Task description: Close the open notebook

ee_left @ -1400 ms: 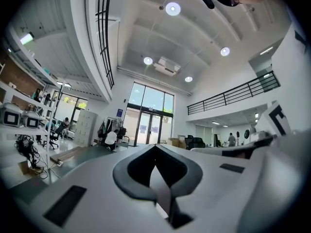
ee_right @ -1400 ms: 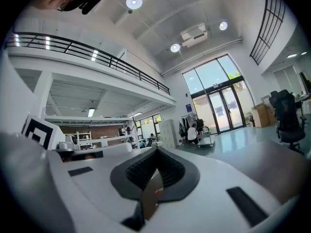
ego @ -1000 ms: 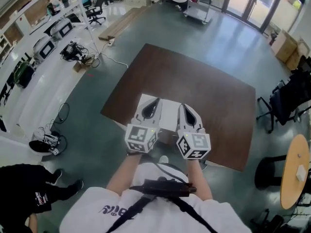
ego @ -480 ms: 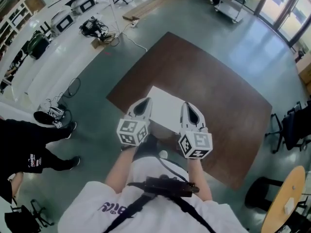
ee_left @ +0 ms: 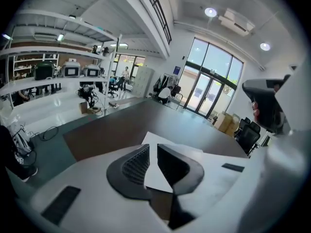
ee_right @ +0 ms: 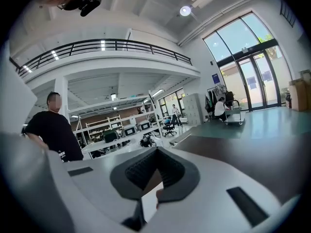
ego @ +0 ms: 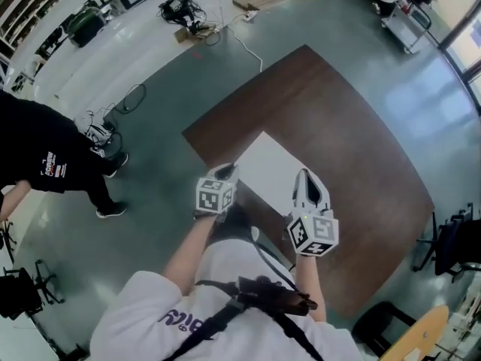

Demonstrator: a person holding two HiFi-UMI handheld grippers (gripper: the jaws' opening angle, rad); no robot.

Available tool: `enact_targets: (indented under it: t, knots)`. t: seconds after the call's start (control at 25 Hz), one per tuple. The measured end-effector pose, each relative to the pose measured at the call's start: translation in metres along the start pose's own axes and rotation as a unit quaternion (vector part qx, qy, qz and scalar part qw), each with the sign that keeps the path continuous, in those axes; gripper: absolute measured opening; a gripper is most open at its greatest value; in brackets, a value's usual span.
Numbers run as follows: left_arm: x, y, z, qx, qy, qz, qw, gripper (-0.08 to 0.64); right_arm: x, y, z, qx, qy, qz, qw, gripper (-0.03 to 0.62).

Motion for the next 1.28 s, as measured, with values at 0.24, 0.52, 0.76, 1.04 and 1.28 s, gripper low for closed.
enact_targets:
  t: [0.24,0.52,0.76,1.04,1.28]
  knots:
    - [-0.044,-0.023,0.057,-0.078,0.056,-0.002,0.9954,0.076,0.008,-0.018,0.027,-0.041,0.001,0.011,0.999,-0.006]
    - [-0.06,-0.058,0.087,-0.121,0.064,0.009,0.9906,0.164,0.034,-0.034,0.041,-0.057,0.007,0.036,0.998,-0.006]
    - [-0.076,-0.073,0.103,-0.135,0.046,-0.006,0.9898,0.164,0.04,-0.041,0.05,-0.068,0.026,0.052,0.996,-0.006]
    - [-0.082,-0.077,0.108,-0.153,0.03,-0.026,0.9875,0.161,0.049,-0.046,0.062,-0.076,0.026,0.075,0.994,-0.006]
    - [-0.08,-0.076,0.112,-0.155,0.041,-0.04,0.9863,0.094,0.054,-0.042,0.059,-0.067,0.018,0.088,0.994,-0.006]
Point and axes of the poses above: the fingertips, and each gripper's own axes: y backward along the fingers, x to its right, z out of its underside, the point moved 1 cm from there along y, backward along the fingers, and after that the axes turned 13 degrees about z, right-handed, at the moved point
